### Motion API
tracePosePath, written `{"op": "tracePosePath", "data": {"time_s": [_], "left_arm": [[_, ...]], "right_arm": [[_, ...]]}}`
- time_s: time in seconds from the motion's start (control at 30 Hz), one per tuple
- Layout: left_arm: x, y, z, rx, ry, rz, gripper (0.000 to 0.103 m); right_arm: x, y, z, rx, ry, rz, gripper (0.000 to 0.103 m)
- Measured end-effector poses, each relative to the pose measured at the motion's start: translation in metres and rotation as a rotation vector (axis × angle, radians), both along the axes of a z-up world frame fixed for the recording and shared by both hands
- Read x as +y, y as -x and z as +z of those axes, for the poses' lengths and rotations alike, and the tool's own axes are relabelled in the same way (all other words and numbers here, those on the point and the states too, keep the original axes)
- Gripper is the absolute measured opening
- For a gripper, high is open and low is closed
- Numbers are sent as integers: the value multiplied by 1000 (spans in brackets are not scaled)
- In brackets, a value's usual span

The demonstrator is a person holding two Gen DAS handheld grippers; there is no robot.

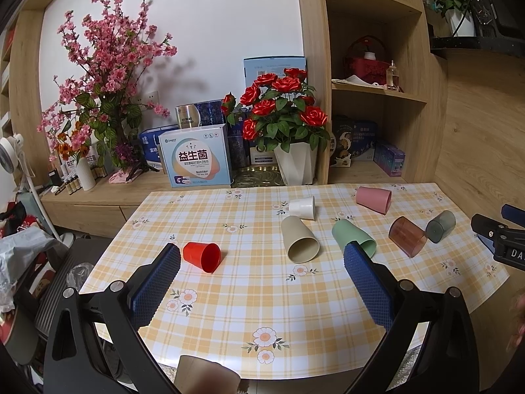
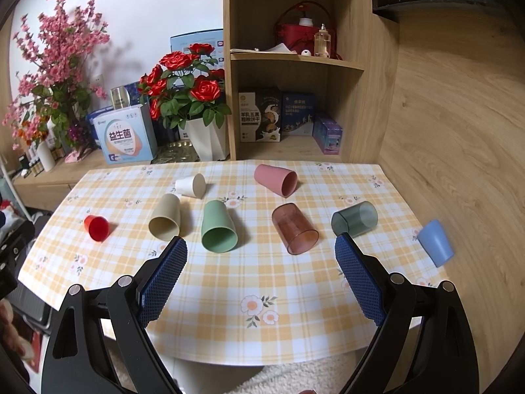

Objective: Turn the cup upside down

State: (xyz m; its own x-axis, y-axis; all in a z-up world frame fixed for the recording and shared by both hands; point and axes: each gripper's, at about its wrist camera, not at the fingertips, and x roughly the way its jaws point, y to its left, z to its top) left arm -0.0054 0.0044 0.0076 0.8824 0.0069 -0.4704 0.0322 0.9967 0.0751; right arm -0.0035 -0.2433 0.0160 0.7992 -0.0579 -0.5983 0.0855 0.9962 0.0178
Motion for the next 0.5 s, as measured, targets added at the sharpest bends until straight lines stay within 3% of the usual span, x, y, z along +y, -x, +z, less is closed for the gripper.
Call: {"op": "tracePosePath", "data": {"time_s": [0.5], "left_arm": [[0, -1, 1, 1, 1, 0, 97]], "right_arm": [[1, 0, 2, -2, 2, 1, 89]]}}
